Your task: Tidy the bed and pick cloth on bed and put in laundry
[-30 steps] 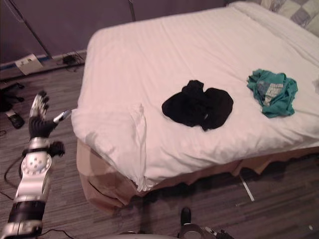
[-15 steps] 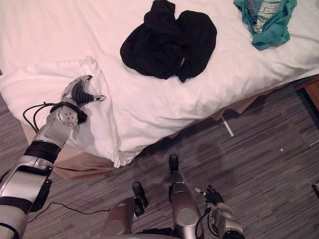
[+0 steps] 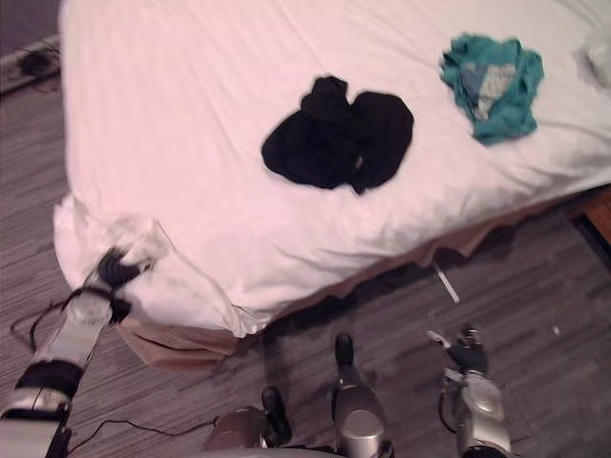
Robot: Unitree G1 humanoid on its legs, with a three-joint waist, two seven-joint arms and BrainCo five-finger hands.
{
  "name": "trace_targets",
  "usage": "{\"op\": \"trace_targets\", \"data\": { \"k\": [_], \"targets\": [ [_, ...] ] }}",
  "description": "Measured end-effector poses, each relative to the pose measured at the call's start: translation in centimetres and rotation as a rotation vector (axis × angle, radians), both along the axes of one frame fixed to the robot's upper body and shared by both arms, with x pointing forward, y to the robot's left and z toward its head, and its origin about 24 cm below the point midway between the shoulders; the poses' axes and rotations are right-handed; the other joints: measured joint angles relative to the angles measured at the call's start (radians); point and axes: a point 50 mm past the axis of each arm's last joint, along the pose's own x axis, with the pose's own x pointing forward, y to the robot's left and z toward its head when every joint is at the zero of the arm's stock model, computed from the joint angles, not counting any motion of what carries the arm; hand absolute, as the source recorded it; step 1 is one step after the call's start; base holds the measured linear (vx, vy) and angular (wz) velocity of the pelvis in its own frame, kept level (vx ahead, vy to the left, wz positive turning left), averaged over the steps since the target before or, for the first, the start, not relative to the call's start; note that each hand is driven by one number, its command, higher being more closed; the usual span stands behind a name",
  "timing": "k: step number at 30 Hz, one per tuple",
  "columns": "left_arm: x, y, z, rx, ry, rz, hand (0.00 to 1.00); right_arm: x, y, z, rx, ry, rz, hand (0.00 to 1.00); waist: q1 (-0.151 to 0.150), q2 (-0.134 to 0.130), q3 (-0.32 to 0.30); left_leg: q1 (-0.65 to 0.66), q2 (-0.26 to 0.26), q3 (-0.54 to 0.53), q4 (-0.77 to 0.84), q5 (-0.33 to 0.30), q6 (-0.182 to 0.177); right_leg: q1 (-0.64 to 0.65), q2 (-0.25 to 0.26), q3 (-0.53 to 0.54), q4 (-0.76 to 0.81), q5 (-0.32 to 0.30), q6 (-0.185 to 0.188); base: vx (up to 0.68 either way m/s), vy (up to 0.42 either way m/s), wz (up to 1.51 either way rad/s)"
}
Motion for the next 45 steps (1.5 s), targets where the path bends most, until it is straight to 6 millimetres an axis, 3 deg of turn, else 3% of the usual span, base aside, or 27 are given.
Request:
{"op": "trace_targets", "data": {
  "k": [2, 3, 4, 6, 7, 10, 13, 14, 15, 17, 20, 22, 23, 25, 26, 30, 32, 33, 35, 37, 38, 39, 41, 42, 45],
  "targets": [
    [-5.0, 2.0, -3.2, -0.055, 0.068, 0.224, 0.00, 0.9, -1.2, 2.6, -0.102, -0.087, 0.019, 0.00, 0.023, 0.000, -0.054, 0.020, -0.003, -0.008, -0.019, 0.001, -0.001, 0.016, -0.002, -0.017, 0.000, -0.009, 0.010, 0.06, 0.057, 0.12],
    [-5.5, 2.1, -3.4, -0.058, 0.076, 0.241, 0.00, 1.1, -1.2, 2.8, -0.109, -0.097, 0.023, 0.00, 0.024, -0.001, -0.059, 0.020, -0.004, -0.008, -0.020, 0.001, -0.001, 0.016, -0.003, -0.018, 0.000, -0.009, 0.010, 0.03, 0.063, 0.15],
    [-8.4, 2.6, -5.0, -0.089, 0.110, 0.357, 0.00, 2.0, -1.2, 4.2, -0.162, -0.150, 0.055, 0.00, 0.034, -0.006, -0.083, 0.025, -0.008, -0.018, -0.027, 0.003, 0.002, 0.024, -0.008, -0.027, -0.001, -0.011, 0.013, 0.02, 0.052, 0.16],
    [-11.2, 2.6, -6.7, -0.131, 0.150, 0.475, 0.00, 3.0, -0.8, 5.8, -0.219, -0.211, 0.100, 0.00, 0.051, -0.019, -0.101, 0.036, -0.012, -0.027, -0.031, 0.004, 0.003, 0.038, -0.012, -0.034, -0.002, -0.013, 0.015, -0.01, 0.064, 0.19],
    [-13.9, 2.5, -7.9, -0.163, 0.185, 0.561, 0.00, 4.4, 0.1, 7.2, -0.251, -0.266, 0.151, 0.00, 0.060, -0.032, -0.116, 0.035, -0.020, -0.037, -0.041, 0.013, 0.006, 0.039, -0.020, -0.045, -0.005, -0.014, 0.015, -0.07, 0.064, 0.23],
    [-18.1, 1.4, -10.0, -0.282, 0.215, 0.736, 0.00, 7.4, 2.8, 10.7, -0.349, -0.385, 0.351, 0.00, 0.081, -0.060, -0.132, 0.033, -0.035, -0.061, -0.064, 0.031, 0.011, 0.039, -0.034, -0.061, -0.006, -0.013, 0.015, -0.07, 0.045, 0.25],
    [-20.6, -0.4, -11.7, -0.371, 0.254, 0.810, 0.00, 11.4, 7.0, 14.3, -0.390, -0.510, 0.602, 0.00, 0.106, -0.071, -0.135, 0.030, -0.045, -0.083, -0.079, 0.044, 0.009, 0.039, -0.045, -0.079, -0.006, -0.013, 0.016, -0.06, 0.024, 0.22],
    [-20.8, -1.2, -12.2, -0.395, 0.251, 0.806, 0.00, 12.8, 8.9, 15.8, -0.393, -0.550, 0.707, 1.00, 0.116, -0.072, -0.136, 0.028, -0.046, -0.088, -0.079, 0.047, 0.007, 0.039, -0.047, -0.084, -0.006, -0.013, 0.015, -0.06, 0.014, 0.12],
    [-20.8, -1.7, -12.4, -0.407, 0.248, 0.802, 0.00, 13.5, 10.0, 16.6, -0.392, -0.571, 0.766, 1.00, 0.124, -0.071, -0.135, 0.025, -0.047, -0.092, -0.080, 0.049, 0.007, 0.039, -0.048, -0.088, -0.006, -0.013, 0.015, -0.05, 0.002, 0.21],
    [-20.4, -3.2, -13.1, -0.456, 0.247, 0.767, 0.00, 15.6, 14.2, 19.3, -0.377, -0.629, 0.991, 1.00, 0.143, -0.071, -0.133, -0.001, -0.047, -0.117, -0.074, 0.060, 0.009, 0.029, -0.051, -0.107, -0.006, -0.010, 0.012, -0.05, -0.007, 0.30],
    [-18.5, -4.3, -13.4, -0.488, 0.232, 0.707, 0.00, 16.5, 18.3, 22.4, -0.388, -0.699, 1.171, 1.00, 0.170, -0.072, -0.097, -0.040, -0.046, -0.136, -0.054, 0.063, 0.007, 0.009, -0.052, -0.123, -0.002, -0.003, 0.004, -0.06, -0.012, 0.21],
    [-15.6, -5.2, -13.2, -0.509, 0.194, 0.626, 0.00, 16.4, 21.9, 25.1, -0.416, -0.786, 1.296, 1.00, 0.187, -0.071, -0.032, -0.104, -0.045, -0.145, -0.012, 0.063, 0.008, -0.030, -0.055, -0.131, -0.001, 0.012, -0.001, -0.13, -0.010, 0.20],
    [-13.1, -5.7, -12.8, -0.519, 0.154, 0.567, 0.00, 16.1, 24.4, 26.6, -0.430, -0.832, 1.371, 1.00, 0.187, -0.067, 0.023, -0.161, -0.047, -0.158, 0.022, 0.063, 0.008, -0.066, -0.059, -0.140, -0.001, 0.026, -0.008, -0.14, 0.002, 0.23],
    [-10.5, -6.4, -12.2, -0.525, 0.112, 0.506, 0.00, 15.7, 26.5, 27.5, -0.438, -0.853, 1.436, 1.00, 0.188, -0.058, 0.082, -0.204, -0.048, -0.166, 0.053, 0.068, 0.013, -0.103, -0.063, -0.148, 0.012, 0.032, -0.010, -0.12, 0.021, 0.19],
    [-8.0, -7.3, -11.5, -0.531, 0.071, 0.443, 0.00, 15.4, 28.2, 27.7, -0.442, -0.838, 1.489, 1.00, 0.186, -0.046, 0.140, -0.238, -0.050, -0.175, 0.078, 0.074, 0.012, -0.138, -0.070, -0.154, 0.042, 0.032, -0.011, -0.09, 0.033, 0.12],
    [-4.0, -8.9, -10.0, -0.520, 0.014, 0.338, 0.00, 14.9, 30.6, 26.5, -0.400, -0.772, 1.547, 1.00, 0.191, -0.034, 0.163, -0.349, -0.058, -0.189, 0.118, 0.076, 0.015, -0.245, -0.084, -0.161, 0.090, 0.027, -0.015, -0.08, 0.056, 0.16],
    [-0.3, -10.6, -8.3, -0.490, -0.029, 0.222, 0.00, 15.0, 31.4, 25.7, -0.379, -0.726, 1.542, 1.00, 0.210, -0.021, 0.171, -0.444, -0.070, -0.195, 0.161, 0.079, 0.020, -0.352, -0.105, -0.161, 0.173, 0.003, -0.025, -0.08, 0.058, 0.16],
    [0.4, -11.1, -7.9, -0.482, -0.037, 0.197, 0.00, 15.2, 31.5, 25.4, -0.370, -0.707, 1.542, 1.00, 0.211, -0.018, 0.173, -0.466, -0.072, -0.199, 0.173, 0.080, 0.022, -0.376, -0.111, -0.162, 0.195, -0.005, -0.023, -0.10, 0.031, 0.27],
    [3.2, -13.0, -6.3, -0.472, -0.061, 0.117, 0.00, 16.3, 32.2, 22.3, -0.312, -0.550, 1.521, 1.00, 0.211, -0.005, 0.182, -0.559, -0.080, -0.221, 0.224, 0.078, 0.026, -0.475, -0.132, -0.175, 0.292, -0.040, -0.028, -0.12, 0.008, 0.36],
    [3.9, -13.7, -6.0, -0.485, -0.068, 0.106, 0.00, 16.6, 32.4, 20.5, -0.281, -0.469, 1.512, 1.00, 0.214, -0.004, 0.183, -0.598, -0.081, -0.224, 0.244, 0.074, 0.032, -0.518, -0.143, -0.177, 0.333, -0.054, -0.030, -0.09, 0.010, 0.20],
    [4.3, -14.7, -5.9, -0.498, -0.067, 0.100, 0.00, 16.7, 32.4, 18.3, -0.247, -0.386, 1.493, 1.00, 0.214, 0.004, 0.190, -0.627, -0.081, -0.225, 0.261, 0.070, 0.037, -0.553, -0.156, -0.176, 0.374, -0.071, -0.027, -0.09, 0.000, 0.16],
    [4.3, -15.1, -6.0, -0.502, -0.065, 0.096, 0.00, 16.8, 32.3, 17.4, -0.234, -0.351, 1.484, 1.00, 0.214, 0.008, 0.193, -0.637, -0.083, -0.225, 0.266, 0.069, 0.039, -0.565, -0.161, -0.176, 0.387, -0.077, -0.028, -0.10, -0.007, 0.20],
    [4.4, -16.5, -6.1, -0.534, -0.063, 0.081, 0.00, 17.4, 31.1, 13.6, -0.189, -0.191, 1.427, 1.00, 0.213, 0.023, 0.200, -0.674, -0.074, -0.201, 0.275, 0.066, 0.046, -0.608, -0.180, -0.177, 0.418, -0.093, -0.024, -0.06, -0.004, 0.16],
    [4.4, -16.8, -6.1, -0.542, -0.063, 0.080, 0.00, 17.6, 30.7, 12.8, -0.184, -0.151, 1.408, 1.00, 0.212, 0.024, 0.201, -0.680, -0.066, -0.185, 0.275, 0.067, 0.044, -0.616, -0.181, -0.179, 0.422, -0.094, -0.025, -0.03, -0.033, 0.14],
    [4.4, -18.4, -6.2, -0.590, -0.074, 0.063, 0.00, 18.5, 26.6, 8.6, -0.182, 0.054, 1.242, 1.00, 0.213, 0.034, 0.206, -0.688, -0.051, -0.157, 0.266, 0.083, 0.039, -0.632, -0.189, -0.188, 0.438, -0.100, -0.034, 0.00, -0.042, 0.11]
  ]
}}
